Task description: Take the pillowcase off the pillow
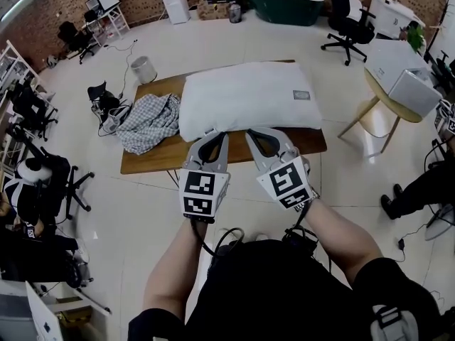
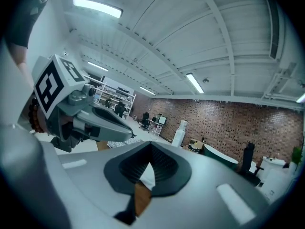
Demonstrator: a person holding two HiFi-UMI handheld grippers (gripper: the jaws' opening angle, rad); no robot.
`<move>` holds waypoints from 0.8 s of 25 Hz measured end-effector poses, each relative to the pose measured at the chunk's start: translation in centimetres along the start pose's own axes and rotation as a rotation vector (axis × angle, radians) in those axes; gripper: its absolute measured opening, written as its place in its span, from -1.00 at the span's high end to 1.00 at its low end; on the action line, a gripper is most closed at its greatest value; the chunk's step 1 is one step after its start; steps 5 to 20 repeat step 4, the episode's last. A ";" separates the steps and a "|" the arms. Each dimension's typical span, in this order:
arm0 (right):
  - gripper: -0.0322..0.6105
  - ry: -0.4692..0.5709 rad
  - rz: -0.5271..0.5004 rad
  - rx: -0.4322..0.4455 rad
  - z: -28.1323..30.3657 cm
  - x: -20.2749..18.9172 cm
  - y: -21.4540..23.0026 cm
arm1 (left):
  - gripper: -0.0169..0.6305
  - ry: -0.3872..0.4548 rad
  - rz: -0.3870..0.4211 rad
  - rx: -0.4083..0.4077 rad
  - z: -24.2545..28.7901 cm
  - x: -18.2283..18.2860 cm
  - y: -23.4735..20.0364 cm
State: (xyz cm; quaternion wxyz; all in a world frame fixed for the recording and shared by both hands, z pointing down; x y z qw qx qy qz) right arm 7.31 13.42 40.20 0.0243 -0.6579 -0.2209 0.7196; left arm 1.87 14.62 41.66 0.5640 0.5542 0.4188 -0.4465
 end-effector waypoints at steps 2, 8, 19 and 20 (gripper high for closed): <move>0.90 0.003 0.000 0.000 0.1 0.1 0.0 | 0.94 -0.001 -0.001 -0.002 0.2 -0.1 0.2; 0.90 0.005 -0.001 0.000 0.2 0.0 0.1 | 0.94 -0.002 -0.002 -0.003 0.3 -0.2 0.3; 0.90 0.005 -0.001 0.000 0.2 0.0 0.1 | 0.94 -0.002 -0.002 -0.003 0.3 -0.2 0.3; 0.90 0.005 -0.001 0.000 0.2 0.0 0.1 | 0.94 -0.002 -0.002 -0.003 0.3 -0.2 0.3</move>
Point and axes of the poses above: the fingertips, and each gripper's own axes: z forward along the fingers, y to its right, x out of its top, the point moved 1 cm from there along -z, backward along the fingers, and after that the axes turned 9 degrees about x, right-handed, at the moved point
